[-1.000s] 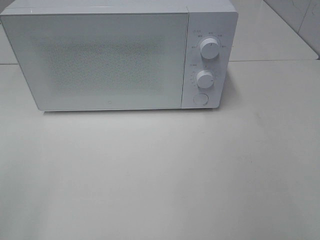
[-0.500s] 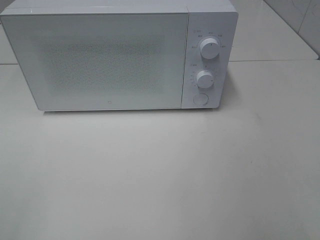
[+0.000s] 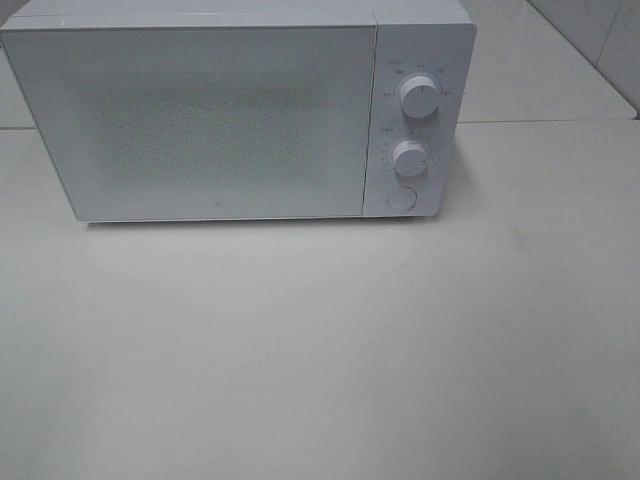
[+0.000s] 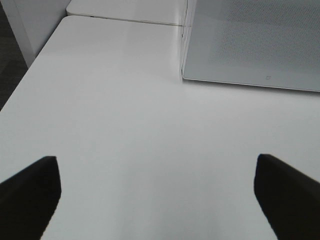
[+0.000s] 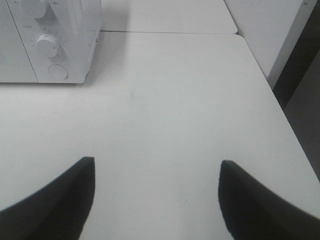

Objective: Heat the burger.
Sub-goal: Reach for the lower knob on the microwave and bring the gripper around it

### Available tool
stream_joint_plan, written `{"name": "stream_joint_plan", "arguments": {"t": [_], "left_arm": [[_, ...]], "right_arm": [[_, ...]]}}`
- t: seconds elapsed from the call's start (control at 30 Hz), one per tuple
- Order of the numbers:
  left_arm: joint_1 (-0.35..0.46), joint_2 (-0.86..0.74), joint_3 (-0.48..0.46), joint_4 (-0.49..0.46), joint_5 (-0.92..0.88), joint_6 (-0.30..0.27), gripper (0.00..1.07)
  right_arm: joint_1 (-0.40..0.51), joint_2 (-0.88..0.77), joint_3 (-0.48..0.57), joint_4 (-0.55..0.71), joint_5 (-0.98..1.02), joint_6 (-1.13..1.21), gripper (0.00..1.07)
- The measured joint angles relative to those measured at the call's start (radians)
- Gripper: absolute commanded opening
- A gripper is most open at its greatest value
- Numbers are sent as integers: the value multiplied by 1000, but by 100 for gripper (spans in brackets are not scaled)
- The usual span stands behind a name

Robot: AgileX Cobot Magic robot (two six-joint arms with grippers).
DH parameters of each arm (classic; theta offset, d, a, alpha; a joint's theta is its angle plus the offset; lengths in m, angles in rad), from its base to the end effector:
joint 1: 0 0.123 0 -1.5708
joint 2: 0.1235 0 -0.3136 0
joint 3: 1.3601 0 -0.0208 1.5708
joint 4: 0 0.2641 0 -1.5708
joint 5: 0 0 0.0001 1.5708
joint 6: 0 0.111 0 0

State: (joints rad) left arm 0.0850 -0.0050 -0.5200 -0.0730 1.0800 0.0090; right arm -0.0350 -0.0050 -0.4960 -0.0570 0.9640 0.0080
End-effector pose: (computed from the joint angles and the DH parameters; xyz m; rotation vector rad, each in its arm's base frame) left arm -0.0077 -0.0078 0.2789 -0.0721 2.0353 -0.0282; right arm -0.0003 -0.0052 0.2832 0.0412 1.9459 -0.0850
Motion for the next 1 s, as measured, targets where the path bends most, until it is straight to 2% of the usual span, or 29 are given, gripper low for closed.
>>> {"name": "stream_joint_plan", "arguments": {"t": [1.0], "left_arm": [[0,0,0,0,0,0,98]], "right_arm": [[0,0,0,0,0,2,67]]}}
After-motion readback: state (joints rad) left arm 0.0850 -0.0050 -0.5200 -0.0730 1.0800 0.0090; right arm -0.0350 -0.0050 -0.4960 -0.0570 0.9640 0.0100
